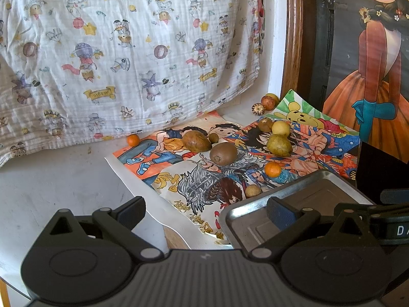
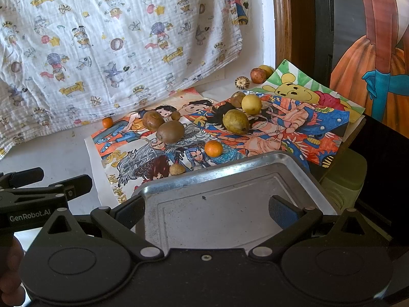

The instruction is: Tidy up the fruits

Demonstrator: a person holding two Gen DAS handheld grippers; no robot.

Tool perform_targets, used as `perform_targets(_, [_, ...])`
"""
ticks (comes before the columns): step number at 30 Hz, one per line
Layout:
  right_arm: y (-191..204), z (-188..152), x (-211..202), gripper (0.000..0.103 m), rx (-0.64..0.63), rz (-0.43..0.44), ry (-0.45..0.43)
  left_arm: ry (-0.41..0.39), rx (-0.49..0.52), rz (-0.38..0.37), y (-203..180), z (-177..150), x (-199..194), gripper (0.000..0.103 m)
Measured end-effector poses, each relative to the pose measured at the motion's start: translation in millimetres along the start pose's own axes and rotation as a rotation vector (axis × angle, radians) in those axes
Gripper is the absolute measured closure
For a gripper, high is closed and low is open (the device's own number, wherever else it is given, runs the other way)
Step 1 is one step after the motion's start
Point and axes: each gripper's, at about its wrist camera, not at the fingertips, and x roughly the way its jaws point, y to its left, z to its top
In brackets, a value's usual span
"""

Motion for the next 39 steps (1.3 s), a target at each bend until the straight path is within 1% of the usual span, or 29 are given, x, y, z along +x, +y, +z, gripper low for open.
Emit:
perform_targets(31, [-1, 1, 0, 0.0, 0.0, -0.002, 0.0, 0.0, -0.004, 0.001, 1, 2, 3, 0.0])
perform_targets(35, [2, 1, 2, 0.0, 0.002, -0.004, 0.002, 0.011, -0.013, 0.0, 3, 1, 6, 0.0])
perform_targets(39, [-4, 0, 9, 0.0, 0.015, -0.007, 0.001, 0.025, -0.029, 0.002, 6, 1, 12, 0.0])
